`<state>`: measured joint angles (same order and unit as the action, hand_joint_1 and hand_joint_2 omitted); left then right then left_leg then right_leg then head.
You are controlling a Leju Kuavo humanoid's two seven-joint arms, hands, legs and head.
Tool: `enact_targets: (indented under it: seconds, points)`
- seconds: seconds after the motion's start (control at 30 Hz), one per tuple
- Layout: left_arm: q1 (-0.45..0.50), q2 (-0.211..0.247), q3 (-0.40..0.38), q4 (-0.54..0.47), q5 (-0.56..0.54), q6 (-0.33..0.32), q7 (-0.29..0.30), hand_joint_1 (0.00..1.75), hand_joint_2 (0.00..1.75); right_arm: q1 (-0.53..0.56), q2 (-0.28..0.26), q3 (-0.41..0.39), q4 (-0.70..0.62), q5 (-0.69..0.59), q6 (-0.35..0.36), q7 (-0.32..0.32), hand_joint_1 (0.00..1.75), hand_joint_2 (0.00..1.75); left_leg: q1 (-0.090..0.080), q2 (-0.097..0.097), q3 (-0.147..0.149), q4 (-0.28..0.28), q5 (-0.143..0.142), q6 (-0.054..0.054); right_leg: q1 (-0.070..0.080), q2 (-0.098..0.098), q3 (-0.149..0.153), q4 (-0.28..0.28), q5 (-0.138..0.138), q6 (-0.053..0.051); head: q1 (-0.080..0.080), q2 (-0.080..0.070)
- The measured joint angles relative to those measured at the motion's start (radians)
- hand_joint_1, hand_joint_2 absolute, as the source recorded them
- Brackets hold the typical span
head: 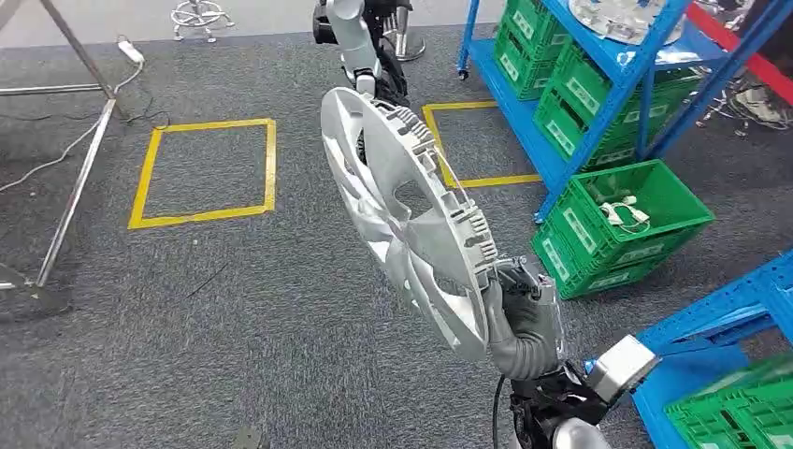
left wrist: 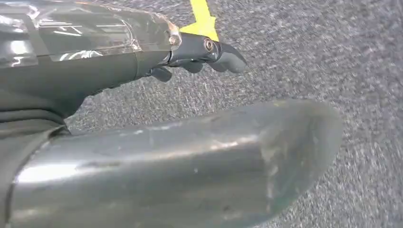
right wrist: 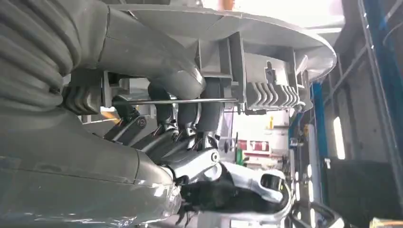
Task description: Take the parts from the cabinet and place them on the table.
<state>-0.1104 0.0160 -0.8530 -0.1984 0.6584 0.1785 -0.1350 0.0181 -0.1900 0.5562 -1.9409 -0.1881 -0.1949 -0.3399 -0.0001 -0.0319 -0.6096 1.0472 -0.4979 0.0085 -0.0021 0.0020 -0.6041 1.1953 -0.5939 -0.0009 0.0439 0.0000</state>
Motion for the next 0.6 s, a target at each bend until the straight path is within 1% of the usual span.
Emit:
enact_targets:
  seconds: [0.03,0.07,0.1,0.13,0.17,0.2,0.23,0.27,0.3,0.37,0.4,0.43,0.47,0.5,0.53,0.57,0.6]
  points:
    - [0.0,-0.002,0.0,0.0,0.0,-0.001,0.008,0.0,0.0,0.0,0.0,0.0,0.0,-0.003,0.001,-0.001,1.75,1.75,0.0,-0.01,0.003,0.0,0.0,0.0,0.006,0.011,0.043,-0.097,0.052,-0.01,0.003,0.0]
    - [0.0,-0.004,0.0,0.0,0.0,-0.003,0.02,0.0,0.0,-0.001,0.0,0.0,0.0,-0.011,0.002,-0.001,1.75,1.75,0.002,-0.016,0.001,-0.002,0.001,-0.001,0.01,0.038,0.067,-0.148,0.058,-0.02,0.003,0.0]
    - [-0.002,-0.007,0.0,0.0,-0.001,-0.005,0.037,0.0,0.0,0.0,0.0,0.0,0.0,-0.021,0.002,-0.002,1.75,1.75,0.001,-0.026,-0.004,0.001,0.005,-0.007,0.011,0.043,0.069,-0.162,0.062,-0.024,-0.002,0.0]
    - [-0.001,-0.008,0.0,0.0,-0.002,-0.006,0.053,0.0,0.0,-0.001,0.0,0.0,0.0,-0.029,0.0,-0.003,1.75,1.75,0.005,-0.028,-0.01,0.0,0.01,-0.014,0.014,0.037,0.069,-0.166,0.059,-0.026,0.006,0.0]
    - [0.001,-0.009,0.0,0.0,-0.003,-0.011,0.077,0.0,0.0,0.0,0.0,0.001,0.001,-0.036,-0.002,-0.004,1.75,1.75,0.008,-0.035,-0.014,-0.002,0.014,-0.02,0.016,0.033,0.068,-0.168,0.058,-0.028,0.011,0.0]
    - [0.002,-0.009,-0.001,0.0,-0.005,-0.012,0.099,0.0,0.0,0.001,-0.001,0.002,0.001,-0.043,-0.005,-0.004,1.75,1.75,0.008,-0.04,-0.015,-0.006,0.019,-0.027,0.016,0.029,0.071,-0.18,0.058,-0.03,0.013,0.0]
    - [0.002,-0.008,-0.001,0.0,-0.006,-0.013,0.125,0.0,0.0,0.002,-0.001,0.002,0.002,-0.047,-0.008,-0.006,1.75,1.75,0.007,-0.028,-0.018,-0.003,0.013,-0.028,0.006,0.016,0.078,-0.203,0.073,-0.033,0.012,0.0]
    - [0.002,-0.004,-0.001,0.0,-0.009,-0.014,0.143,0.0,0.0,0.003,0.0,0.002,0.005,-0.052,-0.009,-0.01,1.75,1.75,0.002,0.018,-0.025,0.008,-0.002,-0.031,0.008,0.01,0.082,-0.215,0.079,-0.033,0.006,0.0]
    - [0.001,-0.002,-0.001,0.0,-0.01,-0.016,0.154,0.0,0.0,0.005,0.001,0.002,0.007,-0.055,-0.013,-0.016,1.75,1.75,0.004,0.035,-0.046,0.055,-0.04,-0.036,0.009,0.004,0.082,-0.218,0.082,-0.038,-0.003,0.0]
    - [0.0,0.002,-0.001,0.0,-0.01,-0.021,0.164,0.0,0.0,0.007,0.001,0.002,0.014,-0.063,-0.015,-0.022,1.75,1.75,0.01,0.034,-0.107,0.199,-0.109,-0.046,0.009,-0.011,0.081,-0.216,0.082,-0.038,-0.014,0.0]
    - [0.001,0.003,-0.001,0.0,-0.01,-0.021,0.166,0.0,0.0,0.01,0.001,0.002,0.018,-0.066,-0.017,-0.024,1.75,1.75,0.012,0.033,-0.132,0.254,-0.124,-0.051,0.008,-0.02,0.081,-0.216,0.081,-0.038,-0.021,0.0]
    - [0.001,0.003,-0.001,0.0,-0.009,-0.021,0.165,0.0,0.0,0.012,0.001,0.002,0.023,-0.069,-0.018,-0.026,1.75,1.75,0.014,0.033,-0.135,0.262,-0.115,-0.055,0.007,-0.028,0.081,-0.215,0.081,-0.037,-0.025,0.0]
    - [0.001,0.003,-0.001,0.0,-0.007,-0.019,0.158,0.0,0.0,0.013,0.002,0.003,0.027,-0.071,-0.018,-0.029,1.75,1.75,0.016,0.035,-0.115,0.226,-0.085,-0.059,0.006,-0.035,0.081,-0.212,0.079,-0.034,-0.029,0.0]
    - [0.001,0.005,-0.001,0.0,-0.005,-0.016,0.148,0.0,0.0,0.012,0.002,0.004,0.03,-0.069,-0.018,-0.032,1.75,1.75,0.018,0.041,-0.076,0.159,-0.046,-0.063,0.003,-0.04,0.081,-0.208,0.076,-0.029,-0.033,0.0]
    - [0.001,0.006,-0.001,0.0,-0.003,-0.014,0.136,0.0,0.0,0.011,0.002,0.005,0.031,-0.063,-0.018,-0.034,1.75,1.75,0.02,0.055,-0.028,0.074,-0.007,-0.065,0.0,-0.045,0.081,-0.201,0.071,-0.023,-0.038,0.0]
    - [0.0,0.006,-0.001,0.0,-0.003,-0.012,0.12,0.0,0.0,0.007,0.003,0.007,0.031,-0.058,-0.017,-0.034,1.75,1.75,0.019,0.085,0.006,0.003,-0.004,-0.066,0.0,-0.05,0.081,-0.192,0.063,-0.015,-0.044,0.0]
    - [-0.001,0.006,-0.001,-0.002,-0.003,-0.011,0.105,0.0,0.0,0.001,0.004,0.007,0.032,-0.053,-0.017,-0.034,1.75,1.75,0.011,0.096,0.012,-0.004,-0.01,-0.053,0.006,-0.051,0.076,-0.182,0.057,-0.007,-0.054,0.0]
